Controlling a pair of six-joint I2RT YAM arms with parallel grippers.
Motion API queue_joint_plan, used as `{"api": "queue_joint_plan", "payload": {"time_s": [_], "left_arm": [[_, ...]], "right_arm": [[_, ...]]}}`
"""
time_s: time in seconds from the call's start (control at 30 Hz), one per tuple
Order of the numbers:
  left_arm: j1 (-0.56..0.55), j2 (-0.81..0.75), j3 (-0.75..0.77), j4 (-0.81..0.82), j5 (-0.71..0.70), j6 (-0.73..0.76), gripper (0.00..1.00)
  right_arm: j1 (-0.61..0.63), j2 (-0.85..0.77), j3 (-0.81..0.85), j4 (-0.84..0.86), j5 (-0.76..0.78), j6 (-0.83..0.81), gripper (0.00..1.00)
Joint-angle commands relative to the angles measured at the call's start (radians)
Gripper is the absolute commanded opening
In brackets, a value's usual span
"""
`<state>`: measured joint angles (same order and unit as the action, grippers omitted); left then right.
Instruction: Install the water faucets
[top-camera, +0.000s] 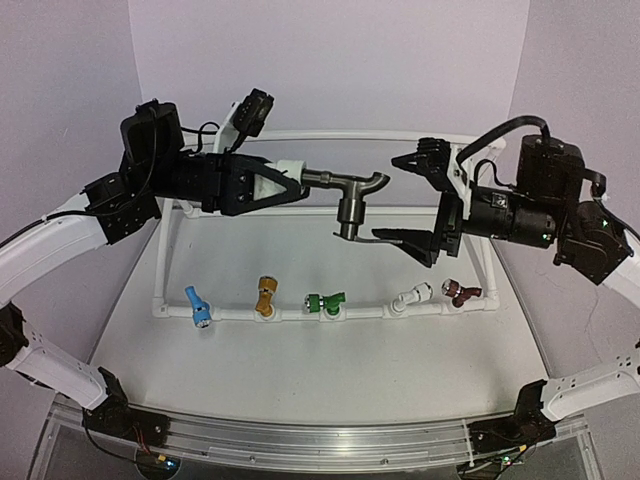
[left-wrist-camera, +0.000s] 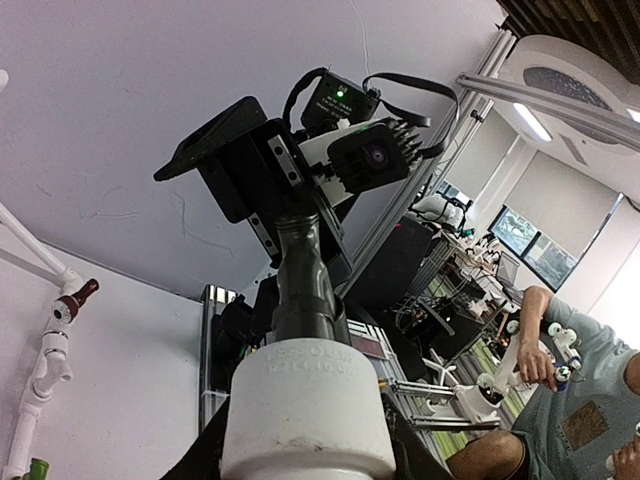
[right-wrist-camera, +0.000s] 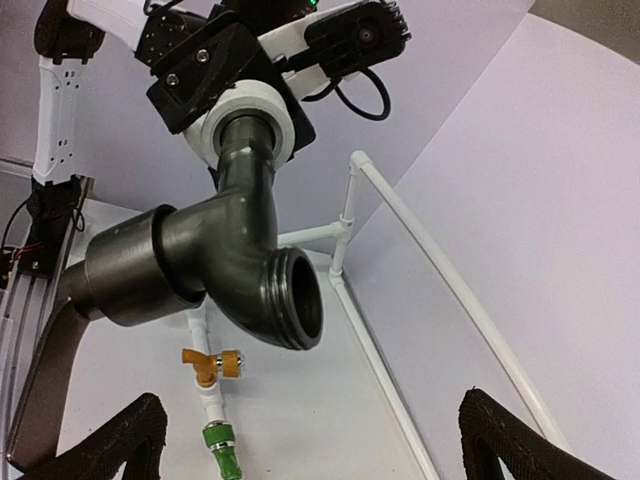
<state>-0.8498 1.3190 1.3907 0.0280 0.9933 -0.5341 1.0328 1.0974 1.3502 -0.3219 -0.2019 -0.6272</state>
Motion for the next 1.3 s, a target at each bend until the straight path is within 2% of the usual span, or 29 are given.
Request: {"api": "queue_joint_plan", "payload": {"time_s": [0.0, 0.2, 0.33, 0.5, 0.93, 1.27], "left_arm": [[0.014, -0.026, 0.011, 0.168, -0.08, -0.082, 0.0], [0.04, -0.036, 0.009, 0.166, -0.16, -0.127, 0.0], [0.051, -0.017, 0.012, 0.187, -0.145, -0.174, 0.0], [0.051, 0.0, 0.023, 0.139, -0.183, -0.182, 0.0], [0.051, 0.013, 0.02, 0.126, -0.245, -0.306, 0.0], [0.05, 0.001, -0.015, 0.102, -0.231, -0.295, 0.0]], "right_arm": [[0.005, -0.043, -0.064, 0.131, 0.02, -0.068, 0.98], [0.005, -0.08, -0.126, 0.164, 0.025, -0.199, 0.98], [0.005, -0.08, -0.141, 0.159, 0.048, -0.227, 0.98], [0.006, -0.052, -0.106, 0.221, 0.107, -0.262, 0.98], [0.067, 0.039, -0.063, 0.385, 0.27, -0.528, 0.98], [0.079, 0.084, 0.034, 0.393, 0.291, -0.509, 0.98]]}}
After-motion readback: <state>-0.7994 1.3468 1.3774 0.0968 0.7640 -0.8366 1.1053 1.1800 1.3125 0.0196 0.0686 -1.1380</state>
